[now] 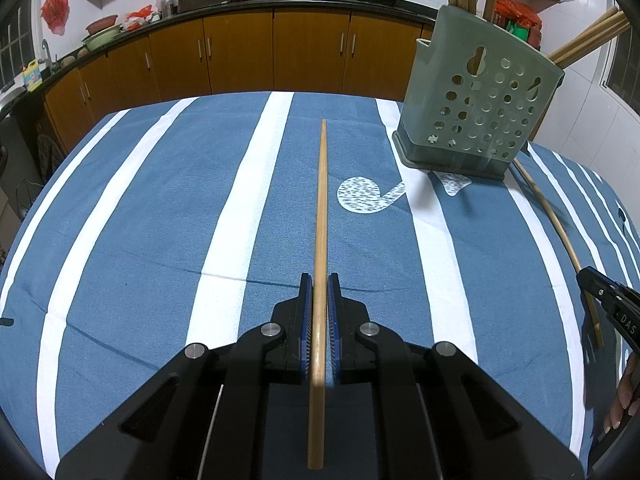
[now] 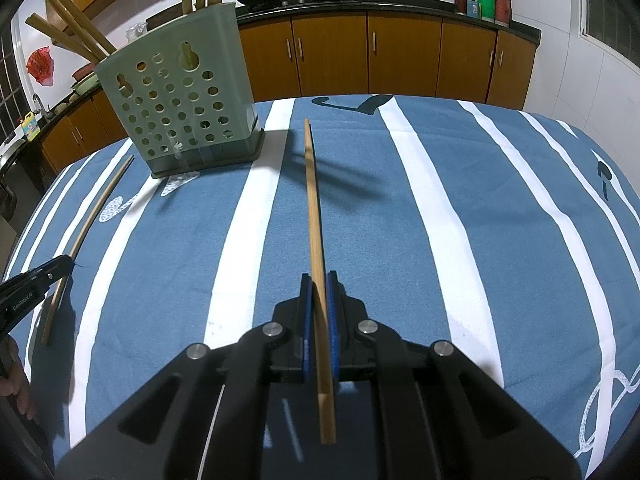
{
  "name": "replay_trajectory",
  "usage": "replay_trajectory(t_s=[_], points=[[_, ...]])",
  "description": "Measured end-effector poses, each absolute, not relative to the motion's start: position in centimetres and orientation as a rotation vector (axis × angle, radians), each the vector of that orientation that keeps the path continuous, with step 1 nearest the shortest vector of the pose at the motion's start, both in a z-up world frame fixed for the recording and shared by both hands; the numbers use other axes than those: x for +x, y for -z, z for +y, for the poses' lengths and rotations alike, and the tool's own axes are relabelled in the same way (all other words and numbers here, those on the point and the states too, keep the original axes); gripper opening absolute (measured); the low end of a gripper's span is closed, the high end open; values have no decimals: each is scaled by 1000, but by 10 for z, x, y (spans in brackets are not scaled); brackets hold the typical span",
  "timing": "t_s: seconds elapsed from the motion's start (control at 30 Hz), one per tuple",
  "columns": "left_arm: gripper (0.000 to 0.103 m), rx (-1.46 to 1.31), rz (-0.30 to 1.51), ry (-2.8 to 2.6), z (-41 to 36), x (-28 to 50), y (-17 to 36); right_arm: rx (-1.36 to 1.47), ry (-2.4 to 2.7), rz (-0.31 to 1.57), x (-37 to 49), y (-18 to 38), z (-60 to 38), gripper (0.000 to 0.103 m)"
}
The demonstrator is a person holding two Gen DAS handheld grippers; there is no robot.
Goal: Organize utensils
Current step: 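Hold both grasped chopsticks steady above the cloth, then lift both held chopsticks and carry them over the green holder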
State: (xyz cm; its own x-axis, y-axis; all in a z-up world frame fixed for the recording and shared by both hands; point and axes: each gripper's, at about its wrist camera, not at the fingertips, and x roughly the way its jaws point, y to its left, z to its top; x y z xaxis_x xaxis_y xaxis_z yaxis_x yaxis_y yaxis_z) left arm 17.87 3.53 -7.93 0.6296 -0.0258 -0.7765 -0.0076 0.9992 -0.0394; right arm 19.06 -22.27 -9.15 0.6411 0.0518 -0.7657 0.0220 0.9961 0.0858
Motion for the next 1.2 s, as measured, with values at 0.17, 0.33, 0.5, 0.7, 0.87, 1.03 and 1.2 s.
replay_trajectory(t_s=[0.17,0.33,0.5,0.7,0.87,1.03,1.2], points=[[9,-41,890,11,35,179,79,90,-17,875,191,92,-223,9],[9,-41,890,11,36,179,79,91,-18,875,191,92,-223,9],[9,-41,890,11,35,178,80,91,-18,875,190,91,-223,9],[9,-11,903,18,32,174,79,90,-22,879,189,92,-223,9],[8,10,898,13,29,173,80,94,-26,882,189,91,-224,8],[8,-2,884,18,36,169,68,117,-18,827,184,70,-233,8],[8,-4,802,22,36,165,37,131,-14,738,178,38,-240,8]])
